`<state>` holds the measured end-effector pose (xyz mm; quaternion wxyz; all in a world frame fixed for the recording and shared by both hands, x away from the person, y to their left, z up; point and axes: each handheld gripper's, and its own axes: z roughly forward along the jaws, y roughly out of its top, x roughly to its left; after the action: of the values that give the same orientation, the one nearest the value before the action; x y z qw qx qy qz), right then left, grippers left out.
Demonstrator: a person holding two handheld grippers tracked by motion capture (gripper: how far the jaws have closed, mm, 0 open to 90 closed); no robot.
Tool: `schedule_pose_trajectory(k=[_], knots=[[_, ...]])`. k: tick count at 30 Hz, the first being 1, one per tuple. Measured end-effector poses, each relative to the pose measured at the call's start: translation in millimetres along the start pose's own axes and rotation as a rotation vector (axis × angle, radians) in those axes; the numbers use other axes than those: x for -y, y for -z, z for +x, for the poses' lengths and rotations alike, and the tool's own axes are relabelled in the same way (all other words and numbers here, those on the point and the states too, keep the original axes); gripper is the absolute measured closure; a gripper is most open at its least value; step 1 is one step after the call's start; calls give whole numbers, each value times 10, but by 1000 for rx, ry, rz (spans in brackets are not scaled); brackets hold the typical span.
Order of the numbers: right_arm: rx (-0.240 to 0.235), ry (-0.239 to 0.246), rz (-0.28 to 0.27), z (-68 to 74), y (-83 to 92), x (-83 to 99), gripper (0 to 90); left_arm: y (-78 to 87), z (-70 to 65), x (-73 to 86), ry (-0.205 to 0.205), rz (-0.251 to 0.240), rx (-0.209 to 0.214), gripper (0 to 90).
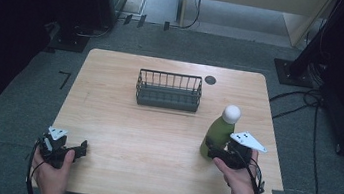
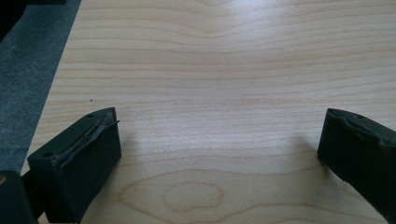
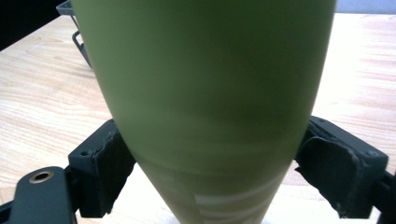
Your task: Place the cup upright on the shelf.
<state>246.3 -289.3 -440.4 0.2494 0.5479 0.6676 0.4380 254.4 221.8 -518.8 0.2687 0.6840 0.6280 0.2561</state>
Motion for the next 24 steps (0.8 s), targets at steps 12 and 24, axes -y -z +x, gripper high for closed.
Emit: schedule_pose_trajectory(k=[12,24], knots=[[2,-19,-28,29,-55,-86,166,-1,0,0,1,-1,0,0],[68,7,-54,80,-63,-150,199,0,0,0,0,0,0,0]])
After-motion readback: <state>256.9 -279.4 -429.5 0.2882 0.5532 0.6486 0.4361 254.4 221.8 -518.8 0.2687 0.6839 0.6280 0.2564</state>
